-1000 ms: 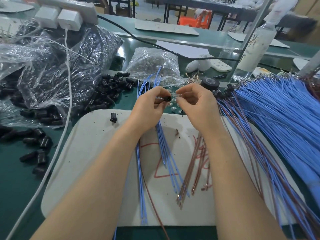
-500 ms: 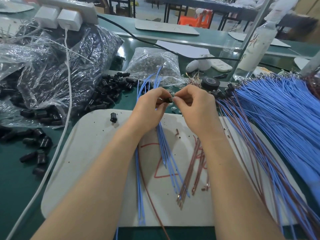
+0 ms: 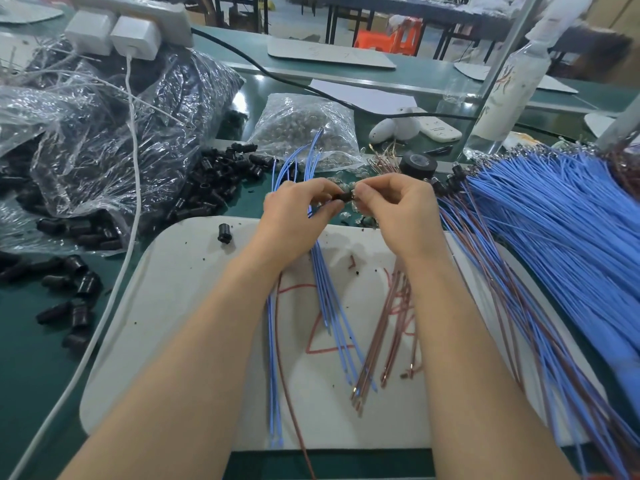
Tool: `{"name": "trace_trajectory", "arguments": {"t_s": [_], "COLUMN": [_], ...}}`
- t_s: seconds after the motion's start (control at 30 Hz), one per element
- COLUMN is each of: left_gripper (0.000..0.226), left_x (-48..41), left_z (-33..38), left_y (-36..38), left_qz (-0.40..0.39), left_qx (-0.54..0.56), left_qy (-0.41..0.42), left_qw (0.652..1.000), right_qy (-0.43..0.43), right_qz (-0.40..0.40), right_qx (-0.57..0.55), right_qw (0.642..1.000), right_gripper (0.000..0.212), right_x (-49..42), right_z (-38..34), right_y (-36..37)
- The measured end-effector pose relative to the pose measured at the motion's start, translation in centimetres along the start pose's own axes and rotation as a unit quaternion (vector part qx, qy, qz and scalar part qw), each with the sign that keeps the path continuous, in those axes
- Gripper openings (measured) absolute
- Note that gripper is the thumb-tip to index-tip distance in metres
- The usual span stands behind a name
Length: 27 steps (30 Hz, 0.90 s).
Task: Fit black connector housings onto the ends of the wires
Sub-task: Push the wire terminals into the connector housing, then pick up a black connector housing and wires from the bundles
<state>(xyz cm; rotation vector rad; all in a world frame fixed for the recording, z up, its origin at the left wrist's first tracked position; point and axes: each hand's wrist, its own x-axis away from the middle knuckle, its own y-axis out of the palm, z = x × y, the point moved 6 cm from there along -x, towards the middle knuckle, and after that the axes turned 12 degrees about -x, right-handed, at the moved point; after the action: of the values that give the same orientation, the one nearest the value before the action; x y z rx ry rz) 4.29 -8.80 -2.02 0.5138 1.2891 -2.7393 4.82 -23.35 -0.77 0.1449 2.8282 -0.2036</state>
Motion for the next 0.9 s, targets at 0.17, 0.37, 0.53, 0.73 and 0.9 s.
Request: {"name": "trace_trajectory", "arguments": {"t_s": [0.17, 0.37, 0.53, 0.73, 0.9], "left_gripper": [0.011, 0.01, 0.01, 0.009, 0.011], "left_x": [0.2, 0.3, 0.1, 0.1, 0.0], "left_z": [0.5, 0.7, 0.3, 0.1, 1.3], "left_y": [-0.1, -0.1, 0.0, 0.3, -0.1], "left_qz": [-0.012, -0.009, -0.022, -0.026, -0.038], "left_qx": [0.06, 0.066, 0.06, 0.078, 0.052], "left_qy": [0.011, 0.012, -0.008, -0.029, -0.012], "left_qw": [0.998, 0.998, 0.998, 0.996, 0.998], "right_qy": [0.074, 0.116, 0.157, 0.153, 0.11], "right_qz": [0.006, 0.0, 0.002, -0.007, 0.003], "right_qx": [-0.111, -0.206, -0.297, -0.292, -0.198], "right_qw": [0.991, 0.972, 0.942, 0.944, 0.974], "right_gripper": [0.014, 0.011, 0.011, 0.015, 0.013], "right_x": [-0.1, 0.0, 0.3, 0.1, 0.1], "right_z": [1.5, 2.7, 3.1, 3.0, 2.4], "right_y": [0.0, 1.0, 1.6, 1.7, 1.0]}}
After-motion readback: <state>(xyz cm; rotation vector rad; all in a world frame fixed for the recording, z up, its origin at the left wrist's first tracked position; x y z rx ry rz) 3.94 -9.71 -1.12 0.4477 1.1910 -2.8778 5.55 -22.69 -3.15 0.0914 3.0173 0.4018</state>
